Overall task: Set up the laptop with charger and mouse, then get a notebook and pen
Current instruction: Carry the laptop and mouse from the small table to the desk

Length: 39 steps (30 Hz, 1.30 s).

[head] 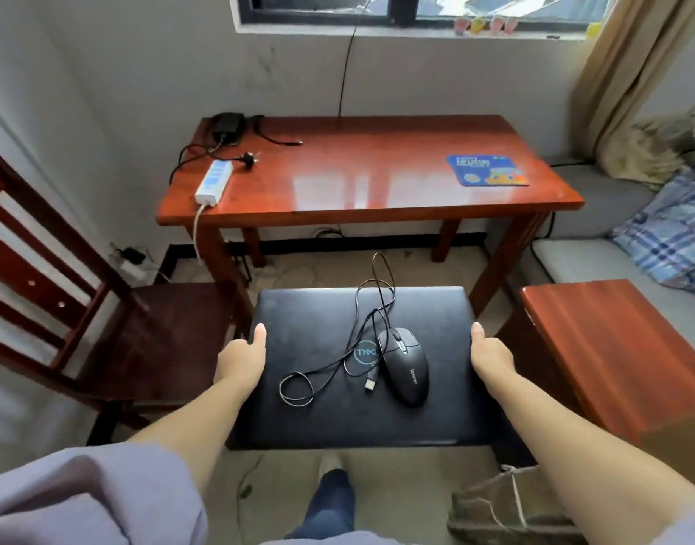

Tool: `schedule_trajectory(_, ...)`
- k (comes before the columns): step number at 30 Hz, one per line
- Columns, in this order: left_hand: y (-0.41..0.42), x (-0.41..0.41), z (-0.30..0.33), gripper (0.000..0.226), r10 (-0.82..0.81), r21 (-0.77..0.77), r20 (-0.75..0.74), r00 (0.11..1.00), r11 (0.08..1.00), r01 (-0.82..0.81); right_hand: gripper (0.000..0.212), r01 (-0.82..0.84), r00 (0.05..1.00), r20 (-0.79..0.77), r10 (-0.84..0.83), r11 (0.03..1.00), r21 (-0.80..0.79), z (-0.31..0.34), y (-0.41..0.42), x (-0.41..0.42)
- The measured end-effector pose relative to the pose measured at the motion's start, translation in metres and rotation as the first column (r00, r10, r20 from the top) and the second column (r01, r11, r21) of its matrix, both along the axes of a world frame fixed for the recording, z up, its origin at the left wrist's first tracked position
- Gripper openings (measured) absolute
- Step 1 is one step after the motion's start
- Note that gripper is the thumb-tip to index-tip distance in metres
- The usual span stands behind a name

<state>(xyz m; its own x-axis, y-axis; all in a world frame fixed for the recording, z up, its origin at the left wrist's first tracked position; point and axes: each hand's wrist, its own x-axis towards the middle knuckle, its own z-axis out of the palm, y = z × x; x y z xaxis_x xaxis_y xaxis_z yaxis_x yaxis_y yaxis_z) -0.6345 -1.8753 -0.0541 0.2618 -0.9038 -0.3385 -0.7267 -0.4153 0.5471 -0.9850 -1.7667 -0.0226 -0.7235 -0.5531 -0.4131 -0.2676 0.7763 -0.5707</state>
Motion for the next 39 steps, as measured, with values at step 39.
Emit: schedule_trajectory(39, -0.654, -0.269, -0.013, 0.061, 0.073, 0.036, 0.049, 0.996, 0.997, -0.075, 0.07, -0.101, 0.989, -0.092, 0.115, 0.984, 0.144, -0.03, -0.685, -0.278)
